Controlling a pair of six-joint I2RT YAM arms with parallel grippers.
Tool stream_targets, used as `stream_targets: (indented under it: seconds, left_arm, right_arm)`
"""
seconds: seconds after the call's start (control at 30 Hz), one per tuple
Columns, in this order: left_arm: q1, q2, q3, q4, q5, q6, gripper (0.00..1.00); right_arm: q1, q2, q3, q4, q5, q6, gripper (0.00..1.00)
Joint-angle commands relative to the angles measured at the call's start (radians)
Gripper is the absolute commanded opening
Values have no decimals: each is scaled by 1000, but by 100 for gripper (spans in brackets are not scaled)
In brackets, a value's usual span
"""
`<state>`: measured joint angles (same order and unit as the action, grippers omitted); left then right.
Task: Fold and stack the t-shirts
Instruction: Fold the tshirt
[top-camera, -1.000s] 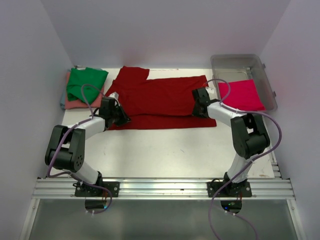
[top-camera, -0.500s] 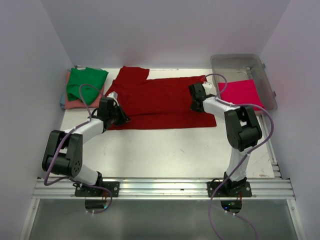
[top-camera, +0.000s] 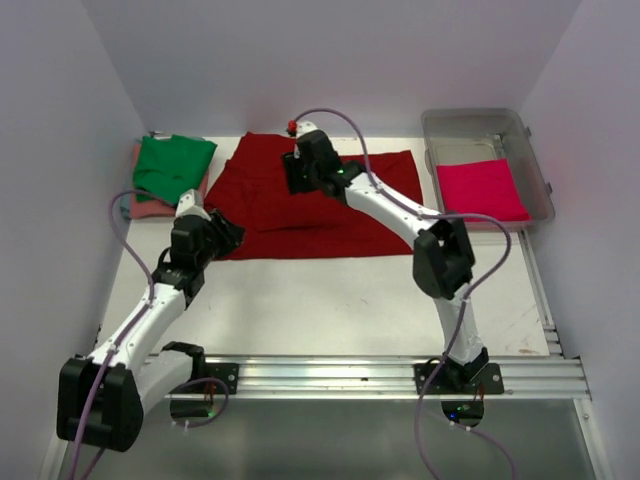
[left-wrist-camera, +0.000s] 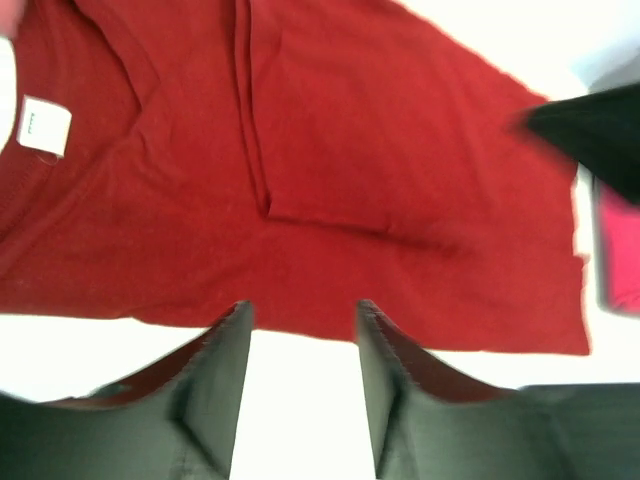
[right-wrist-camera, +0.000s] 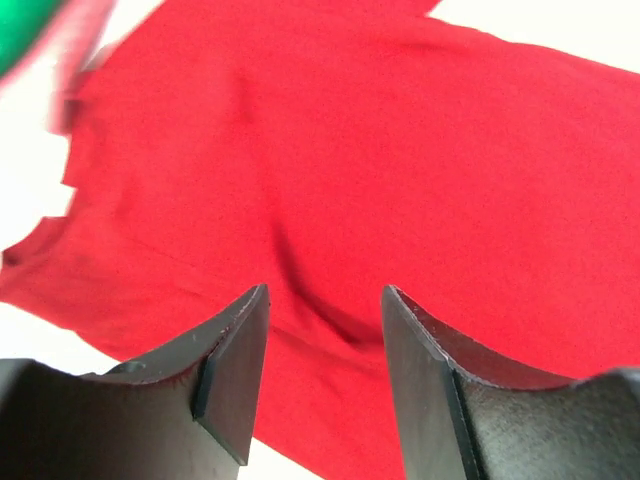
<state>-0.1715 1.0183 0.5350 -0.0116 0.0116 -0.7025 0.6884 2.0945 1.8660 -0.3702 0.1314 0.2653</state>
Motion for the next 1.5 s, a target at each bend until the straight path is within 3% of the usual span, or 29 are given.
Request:
stream_targets:
  seconds: [0.0,0.07,0.17,0.47,0.83,0.97,1.03,1.2,1.33,1.47]
  left_arm:
    - [-2,-87,-18,15,-85,-37,52]
    - [-2,-102,-17,-43,-82,-38,54]
    - [0,-110,-32,-48,-65,-45,54]
    - [0,-144,-75,-31,-50,-54,54]
    - [0,-116,-90,-7,-22,-55,53]
    - [0,-112,-96,-5,-25,-48,52]
    - [-2,-104,-96,-4,-24,-43,52]
    - [0,-69,-101,-5,-21,-31,52]
    - [0,-15,-110,44,-16,-29,52]
    - [0,-6,-113,58,-16,-28,51]
  right_arm:
    - [25,200,265,-255,-128,-80,53]
    - [37,330,449,-315,-168,-89,53]
    - [74,433,574,-357,-223,-103,56]
    - [118,506,595,-320,-355,-126,58]
    - [192,490,593,-334,-267,-192,55]
    - [239,461,546,-284,-5,-222,54]
    - [255,444,498,-247,230,-229,55]
    - [257,444,480,-240,511,-193,56]
    - [253,418,432,-227,562,-169,57]
    - [253,378,391,-168,582,-173,63]
